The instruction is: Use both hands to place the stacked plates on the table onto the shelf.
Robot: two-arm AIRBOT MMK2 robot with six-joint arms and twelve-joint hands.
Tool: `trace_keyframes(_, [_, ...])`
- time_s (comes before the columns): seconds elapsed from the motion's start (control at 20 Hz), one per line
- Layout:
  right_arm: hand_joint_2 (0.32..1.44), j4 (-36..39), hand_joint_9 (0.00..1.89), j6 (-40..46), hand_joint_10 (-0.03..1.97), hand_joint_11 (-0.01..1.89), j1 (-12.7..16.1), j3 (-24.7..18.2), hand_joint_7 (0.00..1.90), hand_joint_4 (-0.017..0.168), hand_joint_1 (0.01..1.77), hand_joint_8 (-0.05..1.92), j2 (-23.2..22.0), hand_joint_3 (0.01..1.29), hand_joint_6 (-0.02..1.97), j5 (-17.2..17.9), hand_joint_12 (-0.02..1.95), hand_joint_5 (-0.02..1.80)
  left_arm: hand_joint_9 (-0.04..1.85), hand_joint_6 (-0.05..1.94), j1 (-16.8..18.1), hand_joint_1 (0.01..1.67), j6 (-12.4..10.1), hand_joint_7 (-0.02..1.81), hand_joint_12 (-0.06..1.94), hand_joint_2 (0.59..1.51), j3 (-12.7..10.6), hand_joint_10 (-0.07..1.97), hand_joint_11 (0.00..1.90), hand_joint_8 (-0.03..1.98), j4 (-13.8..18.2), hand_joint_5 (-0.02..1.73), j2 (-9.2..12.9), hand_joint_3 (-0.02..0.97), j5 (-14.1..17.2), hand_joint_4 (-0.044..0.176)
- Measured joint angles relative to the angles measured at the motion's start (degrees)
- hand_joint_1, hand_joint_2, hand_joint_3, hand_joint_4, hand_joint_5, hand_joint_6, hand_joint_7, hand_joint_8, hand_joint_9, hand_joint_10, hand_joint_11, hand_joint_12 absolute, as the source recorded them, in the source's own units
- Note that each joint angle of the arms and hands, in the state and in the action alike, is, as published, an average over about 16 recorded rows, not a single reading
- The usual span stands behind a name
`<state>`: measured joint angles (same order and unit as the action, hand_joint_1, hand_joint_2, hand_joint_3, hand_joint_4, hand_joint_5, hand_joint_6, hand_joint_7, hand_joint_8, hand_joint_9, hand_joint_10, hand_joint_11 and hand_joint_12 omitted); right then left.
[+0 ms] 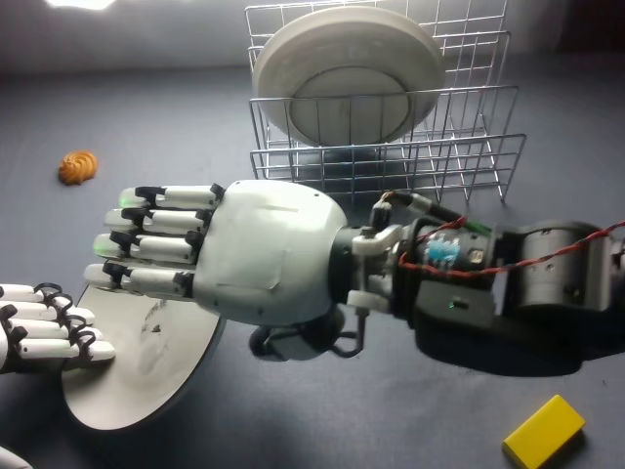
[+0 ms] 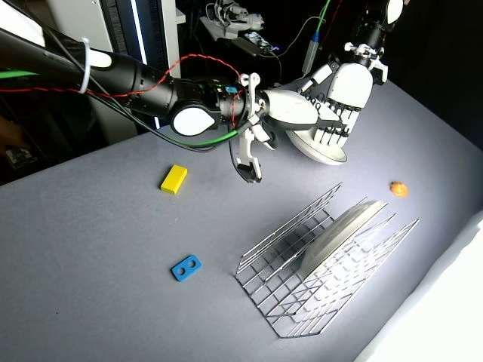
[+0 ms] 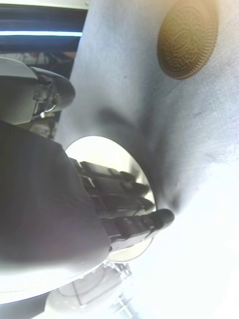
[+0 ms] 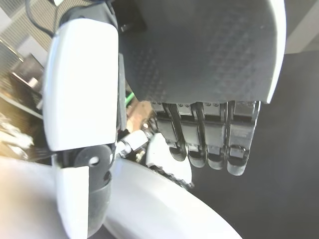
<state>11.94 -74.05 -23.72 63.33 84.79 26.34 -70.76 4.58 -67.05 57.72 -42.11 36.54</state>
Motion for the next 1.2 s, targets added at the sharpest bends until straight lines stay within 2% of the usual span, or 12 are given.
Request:
trace_keyframes(0.3, [0.94, -0.2, 0.18, -0.8, 0.0, 0.06, -0.7, 4.2, 0.2, 0.003, 1.07, 0.01, 4.6, 0.02, 0.02, 0.7, 0.38, 0.2, 0.04, -0.04, -0.4, 0.02, 0.0, 0.08, 0.2, 1.103, 0.0, -0.05, 0.03, -0.01, -0.3, 0.08, 0.1, 0.017, 0.0, -0.006])
trace_keyframes(0.55, [0.97, -0.4, 0.49, -1.1, 0.01, 0.25, -1.3, 6.6, 0.49, 0.002, 1.07, 0.04, 7.1, 0.02, 0.07, 1.7, 0.61, 0.47, 0.04, -0.04, -0.7, 0.02, 0.0, 0.07, 0.22, 1.104, 0.0, -0.05, 0.03, -0.01, -0.6, 0.08, 0.1, 0.018, 0.0, -0.007])
trace_keyframes(0.8, [0.98, -0.5, 0.85, -1.3, 0.02, 0.5, -1.6, 8.0, 0.8, 0.008, 1.09, 0.18, 8.3, 0.01, 0.24, 2.9, 0.83, 0.73, 0.05, -0.04, -0.4, 0.02, 0.0, 0.09, 0.26, 1.102, 0.0, -0.05, 0.02, -0.01, -1.6, 0.09, 0.2, 0.018, -0.1, -0.006])
trace_keyframes(1.0, [0.98, -0.6, 1.07, -1.3, 0.02, 0.69, -1.7, 8.3, 0.97, 0.012, 1.12, 0.37, 8.6, 0.01, 0.38, 3.8, 0.85, 0.88, 0.07, -0.03, 0.7, 0.02, 0.0, 0.11, 0.25, 1.097, 0.0, -0.04, 0.02, -0.01, -2.5, 0.12, 0.7, 0.018, -0.5, -0.002])
trace_keyframes(1.2, [0.97, -0.6, 1.18, -1.3, 0.02, 0.79, -1.7, 8.3, 1.04, 0.016, 1.15, 0.57, 8.6, 0.01, 0.53, 4.4, 0.88, 0.93, 0.1, -0.02, 2.9, 0.02, 0.0, 0.14, 0.25, 1.093, -0.1, -0.03, 0.02, -0.01, -3.5, 0.16, 1.6, 0.018, -1.2, -0.001])
